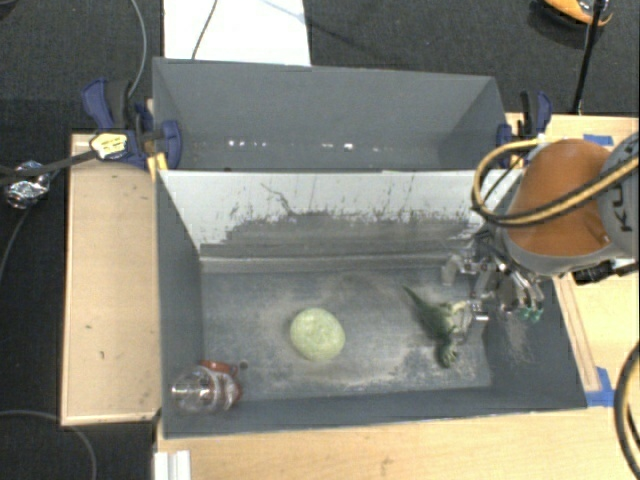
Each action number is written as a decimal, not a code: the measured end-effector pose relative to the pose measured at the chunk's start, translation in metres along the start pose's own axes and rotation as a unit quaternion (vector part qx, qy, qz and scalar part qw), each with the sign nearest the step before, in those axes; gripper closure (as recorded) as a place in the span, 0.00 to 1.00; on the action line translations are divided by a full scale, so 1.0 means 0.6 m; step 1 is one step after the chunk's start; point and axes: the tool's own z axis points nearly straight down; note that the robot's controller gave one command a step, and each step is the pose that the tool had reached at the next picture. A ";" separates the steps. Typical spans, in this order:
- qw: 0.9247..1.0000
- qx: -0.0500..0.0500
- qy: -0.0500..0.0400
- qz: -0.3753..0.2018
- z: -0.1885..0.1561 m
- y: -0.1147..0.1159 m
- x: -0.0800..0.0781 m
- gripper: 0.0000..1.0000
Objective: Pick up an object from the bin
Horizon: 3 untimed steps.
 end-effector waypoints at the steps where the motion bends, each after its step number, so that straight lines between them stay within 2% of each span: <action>1: 1.000 0.000 0.002 0.029 0.035 0.016 0.039 0.00; 2: 0.998 0.000 -0.001 0.066 0.060 0.045 0.030 1.00; 3: 0.998 0.000 -0.001 0.066 0.060 0.045 0.030 1.00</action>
Offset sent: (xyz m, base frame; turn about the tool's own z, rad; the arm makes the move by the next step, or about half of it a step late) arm -0.0170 0.0286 -0.0376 0.1332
